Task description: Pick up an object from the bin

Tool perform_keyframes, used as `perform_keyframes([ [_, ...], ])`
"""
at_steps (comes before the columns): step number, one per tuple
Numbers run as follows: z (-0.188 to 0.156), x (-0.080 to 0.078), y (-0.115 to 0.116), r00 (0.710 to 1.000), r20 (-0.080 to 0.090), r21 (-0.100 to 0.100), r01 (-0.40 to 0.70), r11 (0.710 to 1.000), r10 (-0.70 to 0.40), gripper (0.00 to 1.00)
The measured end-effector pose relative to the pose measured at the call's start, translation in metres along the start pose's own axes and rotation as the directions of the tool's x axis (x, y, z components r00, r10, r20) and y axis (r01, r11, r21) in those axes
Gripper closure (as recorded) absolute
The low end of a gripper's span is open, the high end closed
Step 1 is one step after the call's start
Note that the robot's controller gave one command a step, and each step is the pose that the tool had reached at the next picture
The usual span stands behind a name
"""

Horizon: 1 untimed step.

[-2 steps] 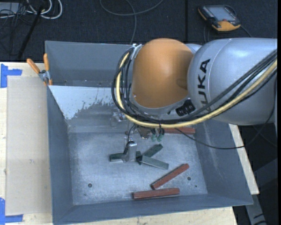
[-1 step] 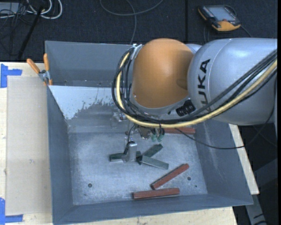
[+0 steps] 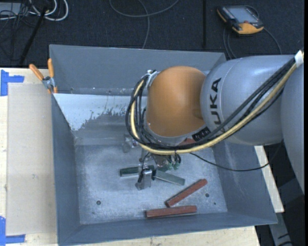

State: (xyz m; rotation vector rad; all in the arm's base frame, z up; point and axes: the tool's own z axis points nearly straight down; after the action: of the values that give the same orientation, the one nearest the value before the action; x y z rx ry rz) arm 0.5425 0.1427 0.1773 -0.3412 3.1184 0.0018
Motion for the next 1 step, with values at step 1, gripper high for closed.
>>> perform_keyframes([
  [1,0.0431,-0.0131,-0.0255,0.978,-0.005,0.0,0.21,0.978,-0.21,0.0],
])
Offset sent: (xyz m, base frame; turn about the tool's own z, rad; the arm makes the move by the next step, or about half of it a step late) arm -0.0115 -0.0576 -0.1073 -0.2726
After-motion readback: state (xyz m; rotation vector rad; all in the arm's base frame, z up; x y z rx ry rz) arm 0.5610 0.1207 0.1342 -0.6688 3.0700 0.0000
